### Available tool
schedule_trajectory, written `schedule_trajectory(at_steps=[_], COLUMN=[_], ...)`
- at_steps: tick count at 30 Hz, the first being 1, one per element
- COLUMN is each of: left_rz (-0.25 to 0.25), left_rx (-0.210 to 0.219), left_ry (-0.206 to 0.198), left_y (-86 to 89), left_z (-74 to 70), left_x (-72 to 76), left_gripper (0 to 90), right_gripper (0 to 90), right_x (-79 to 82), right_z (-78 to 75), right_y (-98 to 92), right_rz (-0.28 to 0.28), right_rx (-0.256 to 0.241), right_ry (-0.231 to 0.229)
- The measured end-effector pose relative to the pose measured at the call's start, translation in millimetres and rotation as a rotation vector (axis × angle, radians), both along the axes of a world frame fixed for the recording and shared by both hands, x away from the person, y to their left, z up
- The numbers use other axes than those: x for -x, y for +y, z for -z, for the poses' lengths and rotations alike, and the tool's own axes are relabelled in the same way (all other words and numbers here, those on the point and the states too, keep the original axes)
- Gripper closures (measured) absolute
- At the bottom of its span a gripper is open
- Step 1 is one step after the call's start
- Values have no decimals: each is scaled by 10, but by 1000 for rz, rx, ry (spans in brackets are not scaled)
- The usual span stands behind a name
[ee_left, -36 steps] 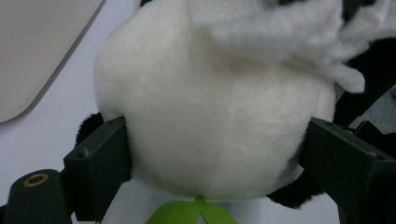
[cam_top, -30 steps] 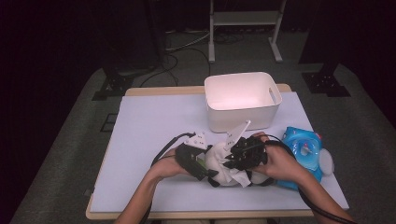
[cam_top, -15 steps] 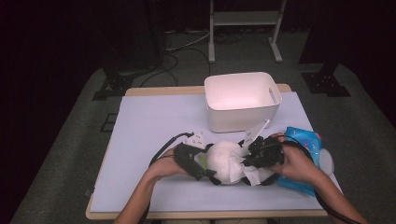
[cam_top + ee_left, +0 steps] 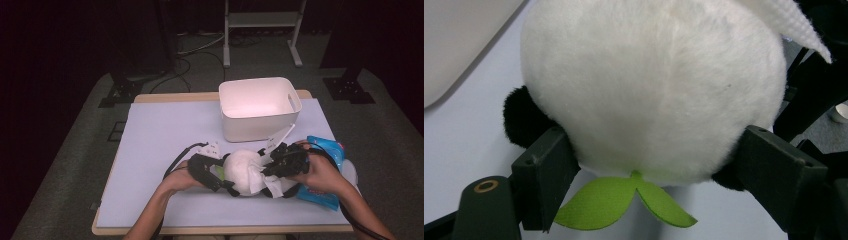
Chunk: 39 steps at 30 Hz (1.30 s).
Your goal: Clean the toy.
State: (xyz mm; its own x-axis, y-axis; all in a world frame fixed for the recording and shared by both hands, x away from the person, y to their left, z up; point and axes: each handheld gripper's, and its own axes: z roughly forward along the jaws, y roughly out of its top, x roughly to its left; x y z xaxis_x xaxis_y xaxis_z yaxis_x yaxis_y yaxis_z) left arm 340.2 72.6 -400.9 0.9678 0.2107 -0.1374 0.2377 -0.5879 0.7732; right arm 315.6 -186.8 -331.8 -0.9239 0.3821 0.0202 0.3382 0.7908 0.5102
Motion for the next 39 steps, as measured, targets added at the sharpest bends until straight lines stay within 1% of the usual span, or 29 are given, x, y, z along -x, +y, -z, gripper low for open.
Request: schedule_trajectory(at_steps=[1,3,5,6,7,12,14,16,18,20,23,24,29,33,39], left_rz=[4,2,2,0,1,2,3,-1,0,-5,-9,-7,-7,-9,-10], left_rx=[5,9,14,20,18,16,14,14,15,16,19,15,2,0,5], left_ry=[-6,-22,-30,-27,-28,-35,-45,-44,-42,-36,-35,-35,-34,-31,-29], left_y=[-9,-32,-40,-39,-39,-47,-54,-59,-51,-46,-46,-45,-38,-42,-41], left_z=[-21,-56,-69,-72,-72,-76,-79,-76,-64,-52,-53,-53,-34,-23,-27], left_x=[7,25,35,37,36,48,57,58,52,47,42,38,24,21,23], left_gripper=[189,200,201,205,207,211,213,214,214,213,210,208,199,199,200], right_gripper=[846,845,845,844,844,843,843,843,843,843,843,843,841,841,840], right_x=[2,15,25,25,27,29,23,3,-13,-34,-42,-37,-24,-14,-6], right_z=[-19,-61,-99,-117,-131,-163,-169,-165,-159,-150,-157,-162,-143,-95,-18], right_y=[-5,14,54,77,108,326,410,482,536,561,531,510,356,210,6], right_rz=[-1,-10,-25,-35,-46,-90,-105,-122,-127,-133,-129,-120,-92,-67,-22], right_rx=[-17,-32,-39,-53,-58,-41,-36,-33,-26,-31,-31,-29,-8,-8,18], right_ry=[3,-1,-6,-1,2,-8,-5,-2,7,9,15,18,18,34,52])
